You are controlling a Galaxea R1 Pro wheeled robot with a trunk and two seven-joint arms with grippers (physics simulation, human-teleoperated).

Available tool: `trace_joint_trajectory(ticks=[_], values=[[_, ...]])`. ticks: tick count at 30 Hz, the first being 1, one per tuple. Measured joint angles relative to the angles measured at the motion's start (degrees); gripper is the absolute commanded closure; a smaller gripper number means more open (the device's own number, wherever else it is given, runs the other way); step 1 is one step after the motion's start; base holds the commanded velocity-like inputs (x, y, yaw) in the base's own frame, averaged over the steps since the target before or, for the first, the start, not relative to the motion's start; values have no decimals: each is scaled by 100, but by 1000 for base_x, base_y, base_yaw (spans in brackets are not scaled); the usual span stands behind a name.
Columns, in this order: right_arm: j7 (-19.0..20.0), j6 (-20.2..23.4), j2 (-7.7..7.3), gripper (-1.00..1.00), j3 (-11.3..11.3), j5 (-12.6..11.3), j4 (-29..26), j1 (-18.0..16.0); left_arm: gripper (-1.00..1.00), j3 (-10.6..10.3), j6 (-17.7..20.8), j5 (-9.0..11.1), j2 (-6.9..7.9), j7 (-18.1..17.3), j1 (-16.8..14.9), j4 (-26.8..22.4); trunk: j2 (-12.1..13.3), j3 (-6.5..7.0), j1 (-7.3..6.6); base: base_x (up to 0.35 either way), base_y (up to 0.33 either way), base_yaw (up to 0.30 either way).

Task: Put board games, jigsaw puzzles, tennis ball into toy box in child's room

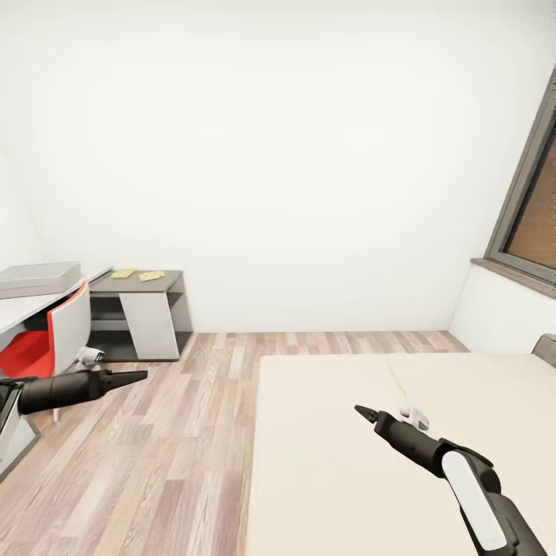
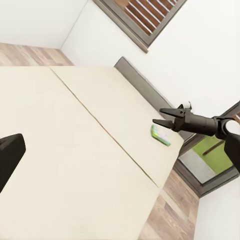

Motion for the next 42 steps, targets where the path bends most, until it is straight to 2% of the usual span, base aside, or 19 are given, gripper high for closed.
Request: trace_joint_trajectory(ticks=[42], values=[[0, 0, 0, -100, 3, 0, 0, 1, -100, -1, 0, 0, 1, 0, 0, 0, 0, 0, 0, 0, -300, 0]])
